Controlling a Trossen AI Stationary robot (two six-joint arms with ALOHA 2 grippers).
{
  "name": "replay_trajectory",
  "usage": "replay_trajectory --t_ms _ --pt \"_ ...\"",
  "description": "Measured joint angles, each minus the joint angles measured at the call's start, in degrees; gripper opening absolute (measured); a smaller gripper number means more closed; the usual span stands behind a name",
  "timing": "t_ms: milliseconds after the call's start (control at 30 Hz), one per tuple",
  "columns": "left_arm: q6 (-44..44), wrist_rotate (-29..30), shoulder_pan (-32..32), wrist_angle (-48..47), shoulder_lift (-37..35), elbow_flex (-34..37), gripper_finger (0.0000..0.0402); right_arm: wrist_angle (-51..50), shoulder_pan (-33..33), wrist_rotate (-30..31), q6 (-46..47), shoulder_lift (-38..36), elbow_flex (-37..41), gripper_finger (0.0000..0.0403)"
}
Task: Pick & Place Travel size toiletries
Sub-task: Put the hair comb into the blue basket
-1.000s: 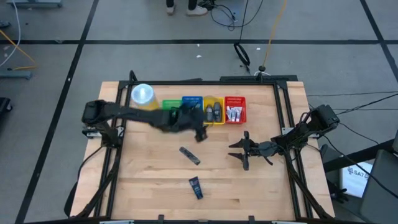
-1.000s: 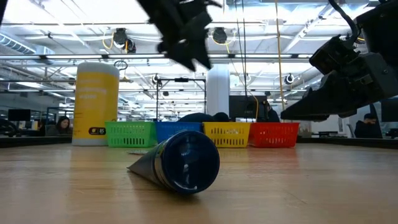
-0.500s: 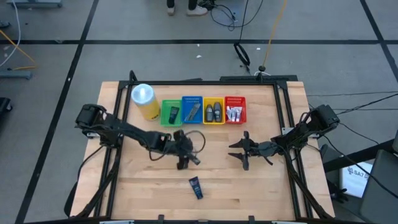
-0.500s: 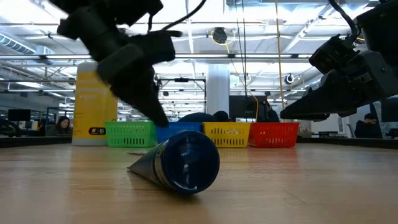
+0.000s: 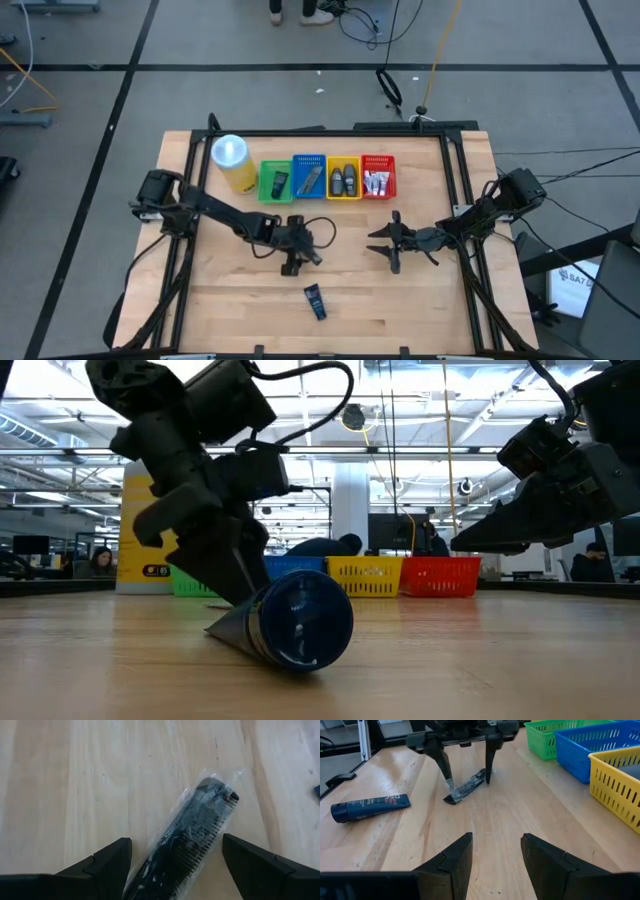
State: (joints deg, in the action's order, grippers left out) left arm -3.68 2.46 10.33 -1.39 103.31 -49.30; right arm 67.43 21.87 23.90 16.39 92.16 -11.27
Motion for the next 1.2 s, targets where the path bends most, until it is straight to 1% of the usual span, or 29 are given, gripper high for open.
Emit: replay_trajectory --t_ms 133,233,333,600,733,833,967,1067,1200 --pt "0.53 -3.41 -1.3 -0.36 0.59 0.0 0.0304 -0.22 0.0 0.0 -0.12 0.0 0.0 0.016" --pt "0.89 -4.48 -1.87 -0.87 1.29 -0.06 0.0289 0.0 0.0 0.0 -0.12 -0.01 0.0 0.016" --pt "1.05 -5.38 -2.07 -1.33 2.35 -0.13 0.0255 0.03 0.0 -0.12 -0.13 0.0 0.0 0.016" --pt "1.61 -5.93 -2.1 -0.4 3.89 -0.18 0.014 -0.02 0.0 -0.15 -0.01 -0.01 0.02 0.016" --pt "1.16 -5.6 -2.11 0.02 2.69 0.06 0.0102 -0.02 0.0 -0.17 -0.01 0.0 0.02 0.016" --pt "0.1 -5.64 -1.99 0.61 1.0 0.22 0.0091 -0.01 0.0 -0.15 -0.08 0.0 0.02 0.016" --pt "-1.69 -3.96 -1.98 -0.8 -2.79 0.67 0.0093 -0.01 0.0 -0.11 -0.12 0.0 0.02 0.016" --pt "-2.76 -3.1 -1.74 0.19 -6.11 0.37 0.0088 -0.01 0.0 -0.09 -0.12 0.0 0.02 0.016" --pt "-2.84 -2.34 -1.13 0.28 -9.17 0.33 0.0062 -0.07 0.0 -0.09 -0.12 0.0 0.02 0.016"
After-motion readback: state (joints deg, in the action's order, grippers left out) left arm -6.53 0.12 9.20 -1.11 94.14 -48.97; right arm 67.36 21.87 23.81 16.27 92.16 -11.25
